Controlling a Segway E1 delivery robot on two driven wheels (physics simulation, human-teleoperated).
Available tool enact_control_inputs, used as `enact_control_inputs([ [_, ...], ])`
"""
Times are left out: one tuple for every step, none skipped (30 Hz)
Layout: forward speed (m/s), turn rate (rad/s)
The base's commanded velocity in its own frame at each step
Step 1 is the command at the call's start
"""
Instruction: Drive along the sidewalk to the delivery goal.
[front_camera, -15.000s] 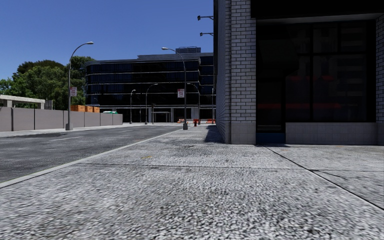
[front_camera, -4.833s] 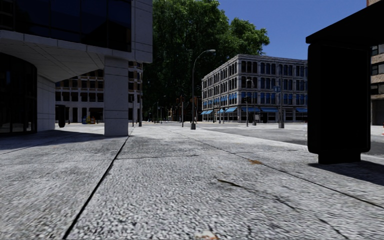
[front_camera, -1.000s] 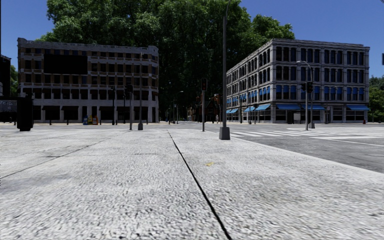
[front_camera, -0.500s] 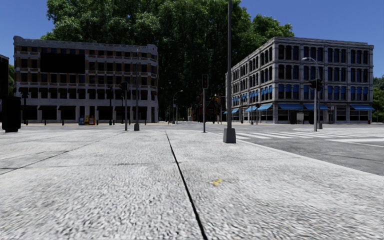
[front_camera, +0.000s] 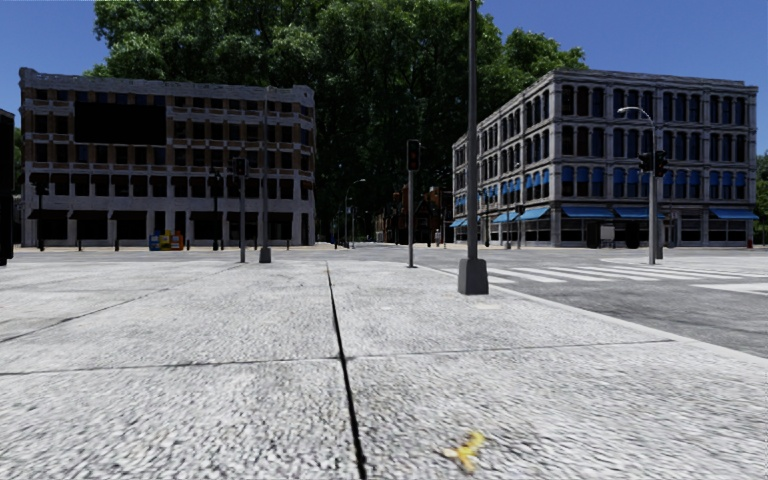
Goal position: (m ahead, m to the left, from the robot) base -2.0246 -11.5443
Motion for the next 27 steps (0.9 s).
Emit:
enact_control_inputs([
  [2.0,0.0],
  [2.0,0.0],
  [2.0,0.0],
  [2.0,0.0],
  [2.0,0.0],
  [2.0,0.0],
  [2.0,0.0],
  [2.0,0.0],
  [2.0,0.0],
  [2.0,0.0],
  [2.0,0.0],
  [2.0,0.0],
  [2.0,0.0],
  [2.0,0.0],
  [2.0,0.0],
  [2.0,0.0],
  [2.0,0.0],
  [2.0,0.0],
  [2.0,0.0],
  [2.0,0.0],
  [2.0,0.0],
  [2.0,0.0],
  [2.0,0.0],
  [2.0,0.0],
  [2.0,0.0],
  [2.0,0.0],
  [2.0,0.0],
])
